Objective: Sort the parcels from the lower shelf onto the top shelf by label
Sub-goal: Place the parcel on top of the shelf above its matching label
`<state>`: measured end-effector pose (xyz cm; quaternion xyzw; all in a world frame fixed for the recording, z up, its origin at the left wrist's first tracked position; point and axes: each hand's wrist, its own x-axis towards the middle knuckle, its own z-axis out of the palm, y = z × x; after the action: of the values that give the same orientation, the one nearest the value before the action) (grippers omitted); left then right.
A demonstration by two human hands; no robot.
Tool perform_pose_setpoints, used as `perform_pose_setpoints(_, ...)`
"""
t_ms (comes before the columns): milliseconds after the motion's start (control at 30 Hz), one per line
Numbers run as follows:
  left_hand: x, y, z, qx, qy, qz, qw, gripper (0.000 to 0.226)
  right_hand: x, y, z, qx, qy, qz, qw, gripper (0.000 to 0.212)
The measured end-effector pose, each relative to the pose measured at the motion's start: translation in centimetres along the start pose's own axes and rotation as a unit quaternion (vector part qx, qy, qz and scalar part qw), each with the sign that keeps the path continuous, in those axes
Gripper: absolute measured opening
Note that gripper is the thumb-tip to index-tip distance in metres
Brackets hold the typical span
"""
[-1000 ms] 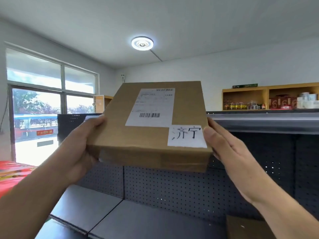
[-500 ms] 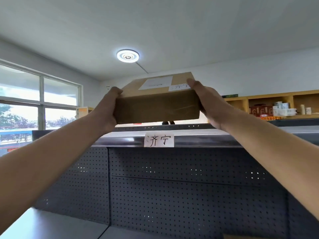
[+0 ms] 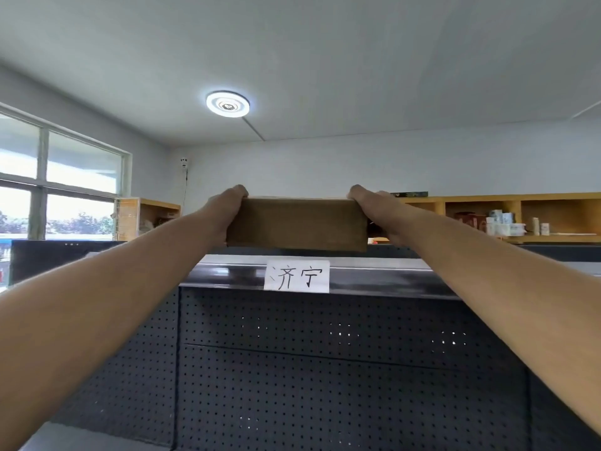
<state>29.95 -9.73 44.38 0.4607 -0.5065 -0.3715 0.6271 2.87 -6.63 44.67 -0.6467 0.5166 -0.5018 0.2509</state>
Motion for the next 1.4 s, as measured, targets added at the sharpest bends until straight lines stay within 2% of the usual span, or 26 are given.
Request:
perform_pose_setpoints(100,0.2,-0.7,0.1,-0.013,-0.031,-0.046,0.998,0.019,0.2,0.0,0.1,-0.016,-0.002,0.034,0.999,0.032)
perform_pose_setpoints(200,0.1,-1.5,0.0,0.022,-0.042,-0.051,0.998,0.017,0.0,0.0,0.4,-0.046,-0.035,0.081,0.995,0.030)
perform_pose_setpoints(333,0.3,-1.8,-0.6,0.067,-0.061,-0.059,0.994,0.013,-0.2,0.8,0.7,-0.044,-0.035,0.082,0.995,0.032)
perform_pose_setpoints(533,0.8,-1.6,-1.1,0.071,-0.085,-0.037,0.993,0.015,-0.7,1.2,0.9,-0.066,0.014,0.039,0.997,0.058)
perform_pose_setpoints(633,1.1,-1.7,-1.8,0.087,-0.106,-0.028,0.990,0.028,-1.0,0.9,0.7,-0.141,0.045,0.033,0.988,0.067)
perform_pose_setpoints(733,0.7,-1.8,-2.1,0.135,-0.072,0.032,0.988,0.037,-1.4,0.5,0.3,-0.205,0.061,0.013,0.977,0.097)
perform_pose_setpoints(767,0.2,-1.8,-2.1,0.159,-0.049,0.068,0.984,0.041,-1.8,0.3,0.2,-0.214,0.071,-0.005,0.974,0.099)
perform_pose_setpoints(867,-2.3,-1.9,-1.7,0.212,0.006,0.190,0.959,0.039,-3.5,0.1,0.0,-0.250,0.101,-0.082,0.959,0.085)
perform_pose_setpoints(1000,-5.6,-3.0,-1.7,0.250,0.011,0.268,0.931,0.040,-5.8,0.7,0.0,-0.292,0.138,-0.186,0.928,0.047)
perform_pose_setpoints(1100,-8.0,-3.8,-1.7,0.281,0.045,0.321,0.903,0.039,-8.3,1.5,-0.3,-0.295,0.148,-0.251,0.910,0.030)
perform_pose_setpoints(1200,-10.7,-5.4,-1.8,0.283,0.049,0.367,0.885,0.034,-11.0,2.9,-0.7,-0.298,0.162,-0.289,0.895,0.025)
perform_pose_setpoints(1400,-15.8,-10.6,-0.9,0.304,-0.041,0.367,0.878,0.025,-16.1,7.0,-1.3,-0.274,0.155,-0.299,0.901,0.026)
